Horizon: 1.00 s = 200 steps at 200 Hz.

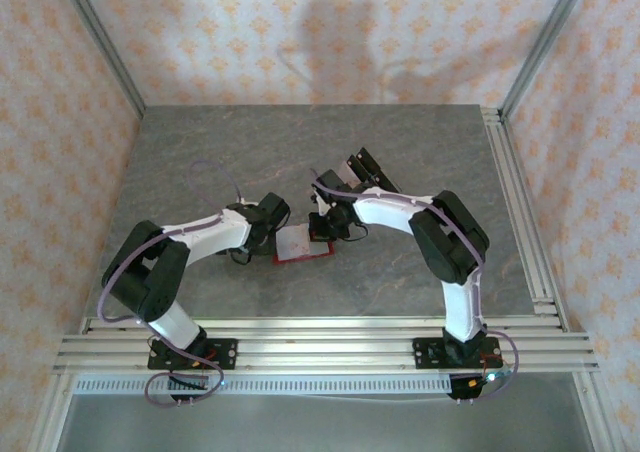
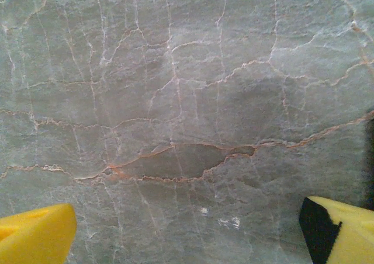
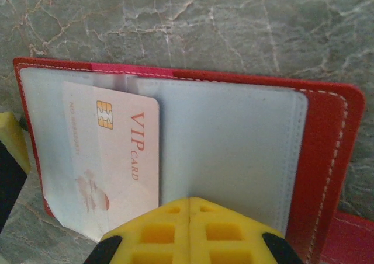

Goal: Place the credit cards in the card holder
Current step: Insert the credit card into the card slot.

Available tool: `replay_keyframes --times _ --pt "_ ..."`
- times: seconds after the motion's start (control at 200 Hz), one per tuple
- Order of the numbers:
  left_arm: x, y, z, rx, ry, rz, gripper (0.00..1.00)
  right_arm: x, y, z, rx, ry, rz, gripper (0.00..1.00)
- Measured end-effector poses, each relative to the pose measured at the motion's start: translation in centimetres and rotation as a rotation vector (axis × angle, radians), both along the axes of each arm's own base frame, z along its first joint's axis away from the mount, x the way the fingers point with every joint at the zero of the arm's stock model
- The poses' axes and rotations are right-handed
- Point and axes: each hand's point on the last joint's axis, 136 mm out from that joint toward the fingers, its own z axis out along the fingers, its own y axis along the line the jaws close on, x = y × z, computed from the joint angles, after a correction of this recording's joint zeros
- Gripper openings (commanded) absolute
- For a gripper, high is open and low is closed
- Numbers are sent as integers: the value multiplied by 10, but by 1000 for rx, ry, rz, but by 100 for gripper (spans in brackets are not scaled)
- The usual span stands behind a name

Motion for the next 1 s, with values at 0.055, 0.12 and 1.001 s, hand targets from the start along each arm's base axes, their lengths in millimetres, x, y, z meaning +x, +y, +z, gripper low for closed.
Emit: replay_keyframes --times 0.055,0.12,1.001 --pt "0 0 0 0 1 0 100 0 2 0 -1 -1 7 4" --pt "0 0 0 0 1 0 100 -1 6 1 0 -2 14 3" --pt "1 -1 -2 -7 -4 1 100 -3 31 2 -54 -25 100 5"
